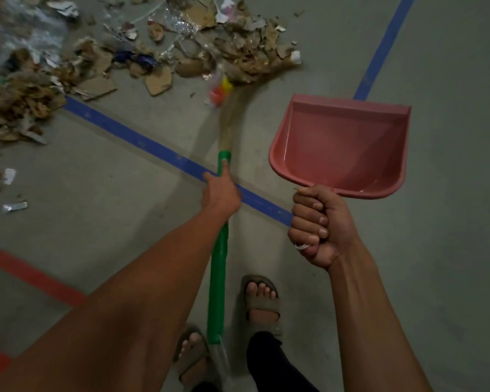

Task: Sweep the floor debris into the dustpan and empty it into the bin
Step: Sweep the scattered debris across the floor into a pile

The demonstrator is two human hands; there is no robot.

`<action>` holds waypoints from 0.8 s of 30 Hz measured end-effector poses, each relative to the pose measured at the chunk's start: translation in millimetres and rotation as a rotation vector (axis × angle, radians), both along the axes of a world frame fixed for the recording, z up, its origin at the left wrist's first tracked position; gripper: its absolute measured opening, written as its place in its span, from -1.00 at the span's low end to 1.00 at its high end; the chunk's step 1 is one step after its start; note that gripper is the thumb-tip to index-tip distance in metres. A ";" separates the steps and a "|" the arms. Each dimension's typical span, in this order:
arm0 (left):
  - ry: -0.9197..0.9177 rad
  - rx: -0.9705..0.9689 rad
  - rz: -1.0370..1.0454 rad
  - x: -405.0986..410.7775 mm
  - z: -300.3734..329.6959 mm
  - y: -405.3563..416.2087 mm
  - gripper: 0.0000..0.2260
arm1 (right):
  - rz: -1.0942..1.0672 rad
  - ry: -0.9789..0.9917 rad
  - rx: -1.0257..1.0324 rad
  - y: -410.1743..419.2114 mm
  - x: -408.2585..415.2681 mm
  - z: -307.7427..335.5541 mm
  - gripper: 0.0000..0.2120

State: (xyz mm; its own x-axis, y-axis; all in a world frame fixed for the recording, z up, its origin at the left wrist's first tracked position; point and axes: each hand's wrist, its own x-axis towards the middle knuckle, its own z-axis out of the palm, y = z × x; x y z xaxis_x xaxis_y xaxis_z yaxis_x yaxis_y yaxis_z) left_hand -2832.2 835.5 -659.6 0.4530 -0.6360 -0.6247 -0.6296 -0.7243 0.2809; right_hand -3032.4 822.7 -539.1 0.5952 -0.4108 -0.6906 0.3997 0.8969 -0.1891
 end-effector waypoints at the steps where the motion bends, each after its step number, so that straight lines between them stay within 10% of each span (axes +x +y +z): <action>1: -0.012 -0.001 0.057 9.7 0.9 2.7 -0.35 | 0.009 -0.003 0.004 -0.6 3.9 -0.5 -0.61; 9: -0.157 -0.131 0.432 55.7 14.6 46.3 -0.40 | 0.083 -0.024 0.015 -4.9 31.4 1.2 -0.59; 24: -0.002 -0.113 0.099 30.6 -3.8 49.7 -0.39 | 0.156 -0.060 0.022 6.3 62.8 -0.6 -0.59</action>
State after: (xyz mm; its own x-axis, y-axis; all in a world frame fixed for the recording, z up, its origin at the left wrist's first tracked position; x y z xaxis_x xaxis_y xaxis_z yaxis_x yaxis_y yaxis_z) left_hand -2801.6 885.2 -663.5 0.5180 -0.6544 -0.5508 -0.5573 -0.7467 0.3631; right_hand -2969.6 829.0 -539.7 0.6906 -0.2958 -0.6600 0.2655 0.9525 -0.1490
